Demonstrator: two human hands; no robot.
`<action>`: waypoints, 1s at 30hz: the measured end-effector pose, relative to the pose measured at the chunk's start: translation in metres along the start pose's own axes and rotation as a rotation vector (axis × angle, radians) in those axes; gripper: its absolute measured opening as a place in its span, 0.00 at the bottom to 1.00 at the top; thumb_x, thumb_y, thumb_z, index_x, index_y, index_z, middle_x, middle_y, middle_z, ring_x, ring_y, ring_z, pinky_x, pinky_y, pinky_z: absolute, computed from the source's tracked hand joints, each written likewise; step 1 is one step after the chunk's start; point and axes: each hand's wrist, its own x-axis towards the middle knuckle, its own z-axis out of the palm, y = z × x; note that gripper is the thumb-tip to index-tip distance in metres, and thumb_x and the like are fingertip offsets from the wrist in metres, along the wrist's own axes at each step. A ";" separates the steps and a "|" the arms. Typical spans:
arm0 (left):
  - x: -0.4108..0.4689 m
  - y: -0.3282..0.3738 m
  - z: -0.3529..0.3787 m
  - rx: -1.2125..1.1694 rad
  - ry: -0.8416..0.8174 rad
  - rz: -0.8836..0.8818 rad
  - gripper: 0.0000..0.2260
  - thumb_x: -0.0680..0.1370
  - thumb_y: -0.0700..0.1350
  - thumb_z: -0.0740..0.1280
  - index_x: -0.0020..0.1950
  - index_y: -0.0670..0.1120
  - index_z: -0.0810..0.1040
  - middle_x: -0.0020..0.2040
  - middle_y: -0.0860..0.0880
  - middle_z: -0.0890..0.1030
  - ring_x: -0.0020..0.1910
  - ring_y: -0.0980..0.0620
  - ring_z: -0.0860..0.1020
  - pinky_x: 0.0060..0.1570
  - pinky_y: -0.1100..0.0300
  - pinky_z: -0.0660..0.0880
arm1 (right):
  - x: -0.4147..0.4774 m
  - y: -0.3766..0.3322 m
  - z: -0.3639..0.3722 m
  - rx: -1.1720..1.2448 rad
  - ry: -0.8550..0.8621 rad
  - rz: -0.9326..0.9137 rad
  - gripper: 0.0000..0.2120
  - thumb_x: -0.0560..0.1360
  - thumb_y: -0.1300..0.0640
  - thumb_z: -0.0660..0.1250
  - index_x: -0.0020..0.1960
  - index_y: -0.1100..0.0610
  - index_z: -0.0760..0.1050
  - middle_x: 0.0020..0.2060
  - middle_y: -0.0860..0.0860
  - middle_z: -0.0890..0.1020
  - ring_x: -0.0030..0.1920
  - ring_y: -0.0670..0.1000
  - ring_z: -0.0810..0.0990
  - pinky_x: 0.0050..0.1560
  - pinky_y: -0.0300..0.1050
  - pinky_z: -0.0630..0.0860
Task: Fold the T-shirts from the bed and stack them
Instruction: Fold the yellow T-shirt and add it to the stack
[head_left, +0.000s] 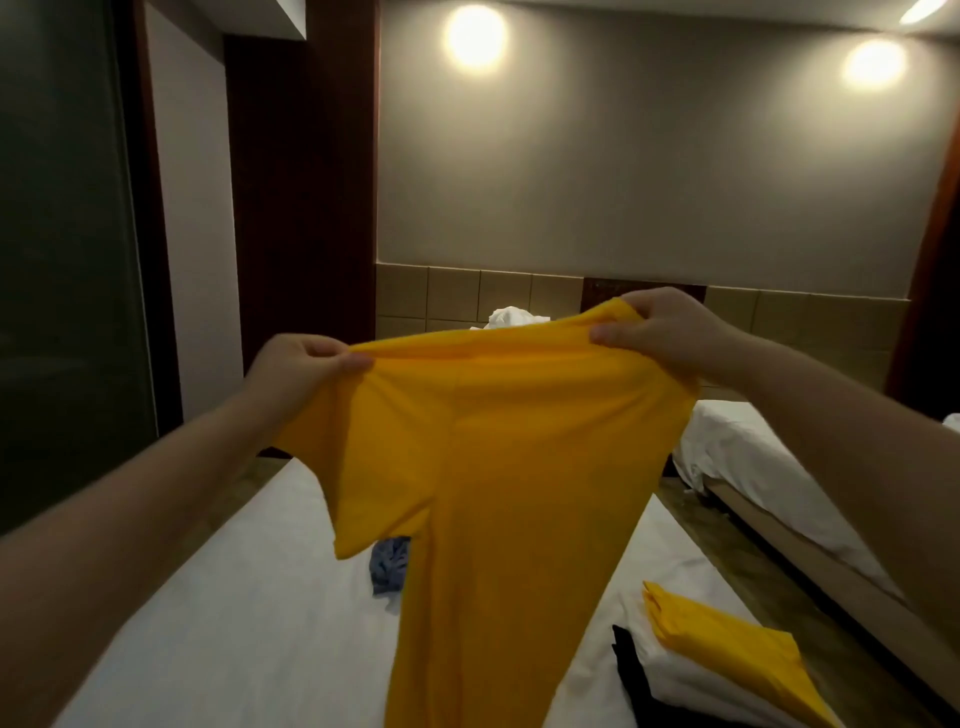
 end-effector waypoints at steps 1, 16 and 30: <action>0.005 0.003 -0.004 0.039 -0.016 0.011 0.07 0.75 0.48 0.66 0.51 0.48 0.76 0.46 0.51 0.74 0.50 0.47 0.71 0.50 0.50 0.68 | 0.000 -0.004 -0.007 0.059 -0.059 0.026 0.07 0.74 0.49 0.66 0.50 0.50 0.73 0.43 0.47 0.77 0.44 0.48 0.78 0.39 0.40 0.74; 0.012 0.021 -0.010 -0.019 -0.066 0.023 0.06 0.76 0.48 0.64 0.52 0.50 0.74 0.46 0.53 0.73 0.50 0.47 0.72 0.51 0.49 0.68 | 0.000 0.000 0.020 -0.018 0.339 0.127 0.14 0.82 0.57 0.53 0.66 0.59 0.65 0.52 0.56 0.75 0.51 0.55 0.74 0.47 0.45 0.68; 0.034 0.037 -0.028 0.098 0.053 0.101 0.15 0.75 0.45 0.67 0.60 0.44 0.76 0.51 0.48 0.73 0.53 0.46 0.71 0.53 0.47 0.70 | 0.001 -0.036 -0.031 -0.686 0.567 -0.227 0.15 0.81 0.55 0.51 0.65 0.58 0.65 0.49 0.60 0.76 0.41 0.57 0.71 0.40 0.47 0.64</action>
